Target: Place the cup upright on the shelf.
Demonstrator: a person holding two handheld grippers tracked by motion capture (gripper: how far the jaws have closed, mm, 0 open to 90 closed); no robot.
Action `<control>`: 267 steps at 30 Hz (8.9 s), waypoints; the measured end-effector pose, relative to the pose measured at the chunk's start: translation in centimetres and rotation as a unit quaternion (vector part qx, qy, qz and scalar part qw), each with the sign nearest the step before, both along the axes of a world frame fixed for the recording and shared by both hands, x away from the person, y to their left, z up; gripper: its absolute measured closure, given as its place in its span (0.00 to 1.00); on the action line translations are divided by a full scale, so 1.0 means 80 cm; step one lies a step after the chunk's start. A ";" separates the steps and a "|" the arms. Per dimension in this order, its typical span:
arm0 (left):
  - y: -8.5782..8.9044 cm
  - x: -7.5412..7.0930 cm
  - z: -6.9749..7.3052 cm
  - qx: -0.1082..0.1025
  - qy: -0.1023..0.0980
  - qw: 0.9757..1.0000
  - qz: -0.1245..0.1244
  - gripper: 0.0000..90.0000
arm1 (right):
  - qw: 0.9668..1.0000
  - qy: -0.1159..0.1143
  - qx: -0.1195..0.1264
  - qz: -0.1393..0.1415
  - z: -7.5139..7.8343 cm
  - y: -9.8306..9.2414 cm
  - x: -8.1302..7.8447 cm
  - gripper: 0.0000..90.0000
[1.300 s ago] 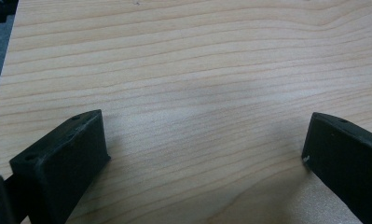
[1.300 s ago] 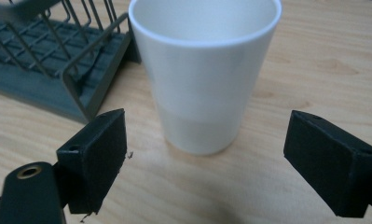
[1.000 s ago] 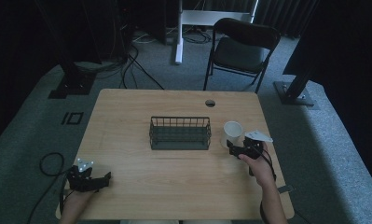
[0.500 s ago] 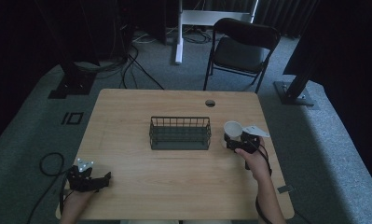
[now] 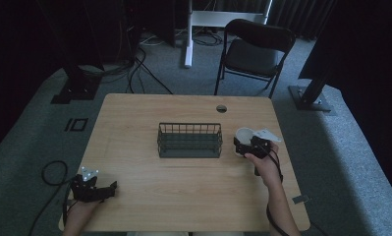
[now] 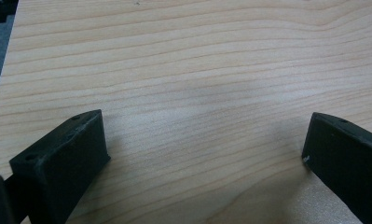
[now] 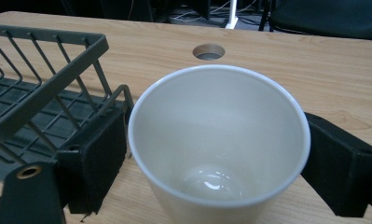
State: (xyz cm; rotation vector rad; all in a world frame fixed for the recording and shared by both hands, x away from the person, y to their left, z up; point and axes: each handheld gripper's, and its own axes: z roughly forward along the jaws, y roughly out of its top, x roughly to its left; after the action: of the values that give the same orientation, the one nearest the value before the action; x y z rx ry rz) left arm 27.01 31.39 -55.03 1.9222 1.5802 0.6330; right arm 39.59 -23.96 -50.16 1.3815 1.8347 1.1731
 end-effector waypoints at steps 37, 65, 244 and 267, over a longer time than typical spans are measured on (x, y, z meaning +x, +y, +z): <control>0.000 0.000 0.000 0.000 0.000 1.000 0.000 0.00 | 1.000 -0.016 -0.018 0.013 0.058 0.007 0.000 0.22; 0.000 0.000 0.000 0.000 0.000 1.000 0.000 0.00 | 0.996 -0.057 -0.013 0.063 0.129 0.049 -0.002 0.22; 0.000 0.000 0.000 0.001 0.000 1.000 -0.002 0.00 | 0.998 0.019 -0.006 0.059 -0.027 0.012 -0.058 0.14; 0.000 0.000 0.000 0.001 0.000 1.000 -0.002 0.00 | 0.996 0.066 -0.052 0.015 -0.056 -0.014 -0.065 0.14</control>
State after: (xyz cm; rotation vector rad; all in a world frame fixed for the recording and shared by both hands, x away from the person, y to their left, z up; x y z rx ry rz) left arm 27.01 31.38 -55.04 1.9257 1.5754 0.6329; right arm 34.38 -25.11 -54.61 1.4077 1.9849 1.0061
